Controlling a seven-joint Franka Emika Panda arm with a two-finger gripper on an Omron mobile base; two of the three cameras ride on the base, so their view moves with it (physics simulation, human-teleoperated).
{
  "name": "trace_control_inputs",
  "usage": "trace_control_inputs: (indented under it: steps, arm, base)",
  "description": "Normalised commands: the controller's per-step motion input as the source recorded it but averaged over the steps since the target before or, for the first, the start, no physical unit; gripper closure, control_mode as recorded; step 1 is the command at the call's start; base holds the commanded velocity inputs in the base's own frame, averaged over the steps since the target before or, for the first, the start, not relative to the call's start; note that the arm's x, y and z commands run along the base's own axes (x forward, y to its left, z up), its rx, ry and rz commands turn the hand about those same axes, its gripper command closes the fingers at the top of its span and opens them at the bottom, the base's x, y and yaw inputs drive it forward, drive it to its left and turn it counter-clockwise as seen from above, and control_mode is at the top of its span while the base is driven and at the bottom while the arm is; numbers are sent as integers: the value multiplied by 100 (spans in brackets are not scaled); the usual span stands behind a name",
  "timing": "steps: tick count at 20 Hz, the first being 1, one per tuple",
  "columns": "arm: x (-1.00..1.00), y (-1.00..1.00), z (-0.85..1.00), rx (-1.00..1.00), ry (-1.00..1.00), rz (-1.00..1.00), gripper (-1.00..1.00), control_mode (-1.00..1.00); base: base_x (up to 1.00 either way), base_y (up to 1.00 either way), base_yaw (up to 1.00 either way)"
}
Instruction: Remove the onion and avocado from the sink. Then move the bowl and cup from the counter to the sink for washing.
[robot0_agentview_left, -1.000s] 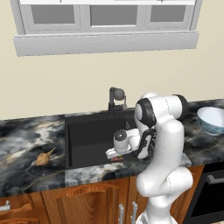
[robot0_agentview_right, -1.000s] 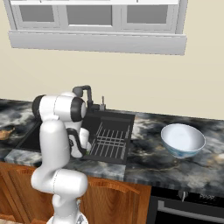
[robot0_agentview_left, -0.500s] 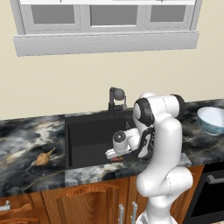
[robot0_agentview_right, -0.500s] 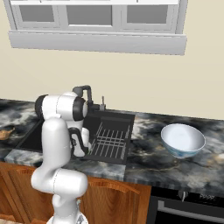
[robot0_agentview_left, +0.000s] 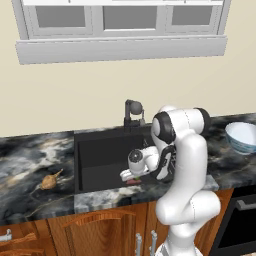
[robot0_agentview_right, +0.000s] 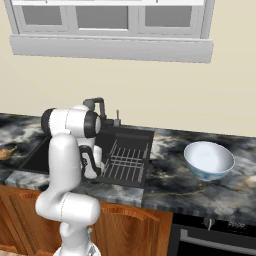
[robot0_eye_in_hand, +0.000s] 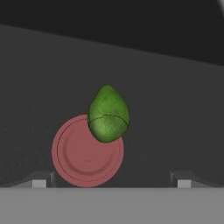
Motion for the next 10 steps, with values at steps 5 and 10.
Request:
trace_control_inputs:
  steps: [5,10]
  arm:
    - [16,0,-5,0,0,0,-100,-100]
    - [14,0,-7,0,0,0,-100,-100]
  base:
    - [0,0,0]
    - [0,0,0]
